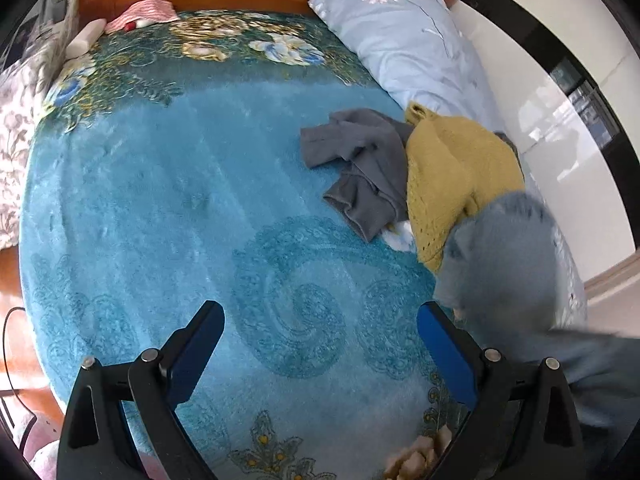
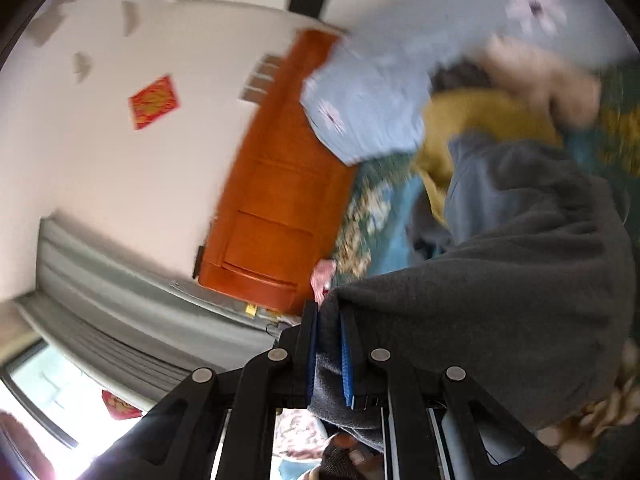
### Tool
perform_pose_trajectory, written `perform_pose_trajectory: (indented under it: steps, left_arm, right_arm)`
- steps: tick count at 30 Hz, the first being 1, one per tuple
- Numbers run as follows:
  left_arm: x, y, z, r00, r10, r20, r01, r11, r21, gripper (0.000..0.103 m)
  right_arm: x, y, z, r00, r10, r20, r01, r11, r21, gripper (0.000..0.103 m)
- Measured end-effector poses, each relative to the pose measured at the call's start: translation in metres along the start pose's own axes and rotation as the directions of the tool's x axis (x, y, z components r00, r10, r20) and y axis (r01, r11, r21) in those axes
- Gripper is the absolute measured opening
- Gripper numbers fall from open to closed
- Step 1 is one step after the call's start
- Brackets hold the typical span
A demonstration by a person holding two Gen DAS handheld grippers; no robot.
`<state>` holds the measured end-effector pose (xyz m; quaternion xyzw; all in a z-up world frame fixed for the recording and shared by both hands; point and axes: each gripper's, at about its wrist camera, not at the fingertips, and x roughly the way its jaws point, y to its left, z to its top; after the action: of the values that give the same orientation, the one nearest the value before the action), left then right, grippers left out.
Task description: Fold clothes
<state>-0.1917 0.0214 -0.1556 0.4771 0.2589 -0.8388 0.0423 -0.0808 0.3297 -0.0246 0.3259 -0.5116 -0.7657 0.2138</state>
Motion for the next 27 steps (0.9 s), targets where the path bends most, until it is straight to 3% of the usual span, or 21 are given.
perform_pose_trajectory:
  steps: [4, 6, 8, 11, 13, 14, 15, 18, 20, 23, 27]
  left_arm:
    - [-0.006, 0.023, 0.006, 1.000, 0.014, 0.021, -0.012, 0.997, -0.070, 0.097]
    - [-0.004, 0.035, 0.008, 1.000, 0.017, 0.017, -0.015, 0.993, -0.120, 0.097]
    - [0.000, 0.046, 0.010, 1.000, 0.019, 0.008, -0.018, 0.983, -0.182, 0.097]
    - [0.006, 0.054, 0.009, 1.000, 0.023, -0.014, -0.026, 0.974, -0.226, 0.097]
    - [0.008, 0.053, 0.009, 0.999, 0.030, -0.016, -0.033, 0.975, -0.219, 0.097]
    - [0.010, 0.052, 0.009, 0.999, 0.036, -0.020, -0.039, 0.976, -0.214, 0.097]
    - [0.012, 0.051, 0.009, 0.999, 0.042, -0.026, -0.046, 0.977, -0.209, 0.097]
    - [0.021, 0.048, 0.009, 0.998, 0.047, -0.052, -0.056, 0.979, -0.195, 0.097]
    - [0.023, 0.045, 0.008, 0.997, 0.049, -0.056, -0.058, 0.981, -0.183, 0.097]
    - [0.024, 0.041, 0.007, 0.997, 0.052, -0.058, -0.061, 0.984, -0.168, 0.097]
    - [0.021, 0.048, 0.007, 0.997, 0.050, -0.051, -0.059, 0.978, -0.200, 0.097]
  right_arm:
    - [0.052, -0.007, 0.015, 0.997, 0.070, -0.014, -0.069, 0.995, 0.074, 0.012]
    - [0.078, 0.006, 0.020, 0.998, 0.047, -0.032, -0.047, 0.999, -0.005, 0.012]
    - [0.111, 0.009, 0.021, 0.993, -0.074, -0.093, 0.064, 0.992, -0.111, 0.015]
    - [0.151, -0.013, 0.019, 0.958, -0.199, -0.207, 0.174, 0.976, -0.130, 0.017]
    - [0.146, -0.026, 0.018, 0.959, -0.211, -0.188, 0.192, 0.974, -0.117, 0.037]
    - [0.135, -0.030, 0.018, 0.970, -0.186, -0.153, 0.171, 0.979, -0.109, 0.055]
    - [0.121, -0.034, 0.021, 0.981, -0.157, -0.112, 0.146, 0.984, -0.101, 0.060]
    - [0.078, -0.049, 0.027, 0.975, -0.223, -0.010, 0.220, 0.969, -0.111, 0.060]
    - [0.048, -0.078, 0.024, 0.942, -0.332, 0.047, 0.335, 0.940, -0.069, 0.060]
    - [0.025, -0.140, 0.009, 0.896, -0.445, 0.000, 0.443, 0.892, 0.088, 0.060]
    - [0.029, -0.194, -0.001, 0.882, -0.470, -0.037, 0.468, 0.863, 0.191, 0.060]
